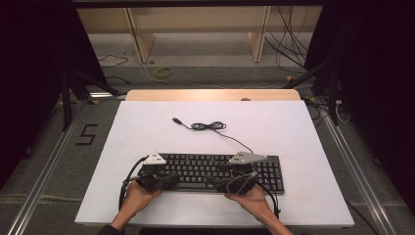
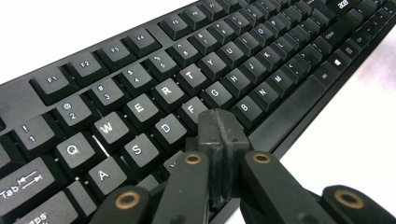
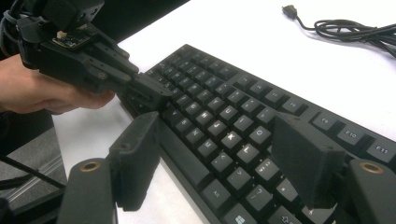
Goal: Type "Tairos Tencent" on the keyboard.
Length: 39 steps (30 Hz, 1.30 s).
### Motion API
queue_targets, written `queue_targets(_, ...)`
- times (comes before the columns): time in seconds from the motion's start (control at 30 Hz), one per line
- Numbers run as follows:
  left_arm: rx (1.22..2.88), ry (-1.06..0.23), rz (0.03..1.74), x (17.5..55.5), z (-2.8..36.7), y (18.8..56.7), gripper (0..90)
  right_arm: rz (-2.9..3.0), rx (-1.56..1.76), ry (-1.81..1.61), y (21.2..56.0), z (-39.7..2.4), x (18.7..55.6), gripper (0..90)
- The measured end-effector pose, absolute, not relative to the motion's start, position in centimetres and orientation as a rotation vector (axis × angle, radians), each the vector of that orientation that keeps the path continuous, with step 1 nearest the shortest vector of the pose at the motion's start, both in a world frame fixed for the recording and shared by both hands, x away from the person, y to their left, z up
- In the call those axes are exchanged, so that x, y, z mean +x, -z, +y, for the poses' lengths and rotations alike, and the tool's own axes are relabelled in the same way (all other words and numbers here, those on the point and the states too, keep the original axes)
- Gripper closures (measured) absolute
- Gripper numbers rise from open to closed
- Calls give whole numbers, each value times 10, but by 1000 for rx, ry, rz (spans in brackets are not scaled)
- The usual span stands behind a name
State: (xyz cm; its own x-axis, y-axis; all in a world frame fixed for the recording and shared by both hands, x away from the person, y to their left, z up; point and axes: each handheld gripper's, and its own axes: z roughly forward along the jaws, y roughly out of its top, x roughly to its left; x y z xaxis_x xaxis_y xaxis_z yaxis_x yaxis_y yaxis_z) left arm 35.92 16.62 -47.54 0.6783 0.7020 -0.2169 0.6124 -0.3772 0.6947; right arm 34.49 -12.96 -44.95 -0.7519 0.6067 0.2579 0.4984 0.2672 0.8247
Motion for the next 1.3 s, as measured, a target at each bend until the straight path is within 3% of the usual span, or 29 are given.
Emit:
queue_targets(0.7, 2105, -137, 1025, 359, 165, 478, 889, 2400, 1069, -1498, 450, -140, 340, 336)
queue_targets(0.83, 2080, -155, 1034, 359, 168, 474, 854, 2397, 1070, -1505, 450, -140, 339, 335)
queue_targets(1.0, 2040, -146, 1024, 359, 172, 469, 783, 2400, 1068, -1505, 450, -140, 339, 334)
queue_targets(1.3, 1983, -137, 1021, 361, 176, 461, 529, 2409, 1058, -1505, 451, -138, 338, 328)
